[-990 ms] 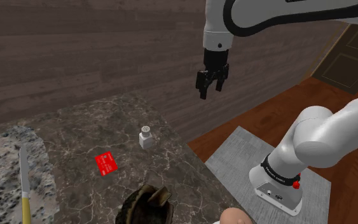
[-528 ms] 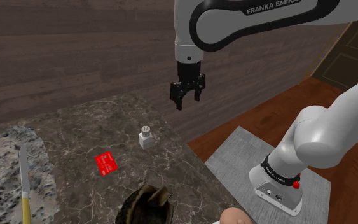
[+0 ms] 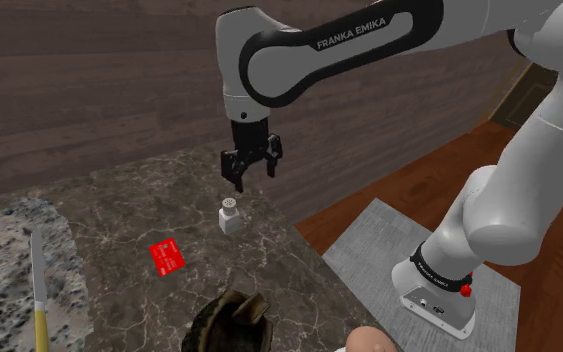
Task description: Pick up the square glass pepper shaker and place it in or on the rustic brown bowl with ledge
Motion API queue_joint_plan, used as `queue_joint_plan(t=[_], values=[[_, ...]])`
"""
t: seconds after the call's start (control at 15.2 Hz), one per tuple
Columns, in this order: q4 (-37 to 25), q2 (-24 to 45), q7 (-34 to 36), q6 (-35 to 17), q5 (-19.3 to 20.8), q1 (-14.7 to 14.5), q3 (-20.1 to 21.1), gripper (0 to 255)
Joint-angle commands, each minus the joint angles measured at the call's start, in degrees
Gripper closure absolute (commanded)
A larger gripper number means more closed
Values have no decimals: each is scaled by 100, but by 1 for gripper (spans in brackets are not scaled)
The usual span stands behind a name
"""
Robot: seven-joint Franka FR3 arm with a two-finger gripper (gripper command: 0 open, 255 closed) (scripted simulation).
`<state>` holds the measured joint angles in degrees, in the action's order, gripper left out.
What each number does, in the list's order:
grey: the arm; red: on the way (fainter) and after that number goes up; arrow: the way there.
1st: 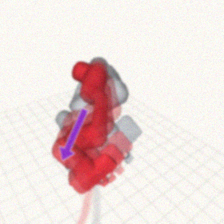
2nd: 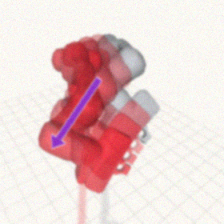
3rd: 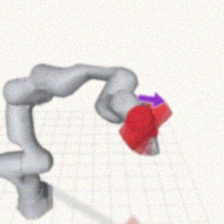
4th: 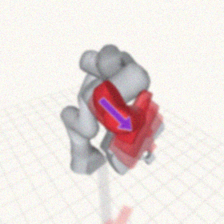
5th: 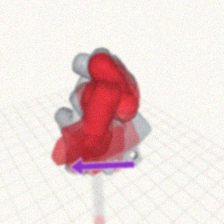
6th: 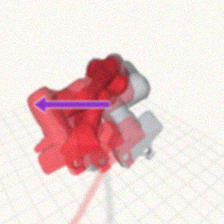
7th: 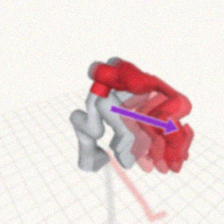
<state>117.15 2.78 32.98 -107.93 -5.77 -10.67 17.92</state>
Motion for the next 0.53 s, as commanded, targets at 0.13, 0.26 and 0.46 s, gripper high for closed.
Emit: queue_joint_plan(t=[0.13, 0.26, 0.46], values=[[-695, 875, 414, -122, 188, -196, 116, 0], [-1111, 1333, 605, -132, 298, -318, 143, 0], [-1114, 1489, 659, -277, 332, -370, 140, 0]])
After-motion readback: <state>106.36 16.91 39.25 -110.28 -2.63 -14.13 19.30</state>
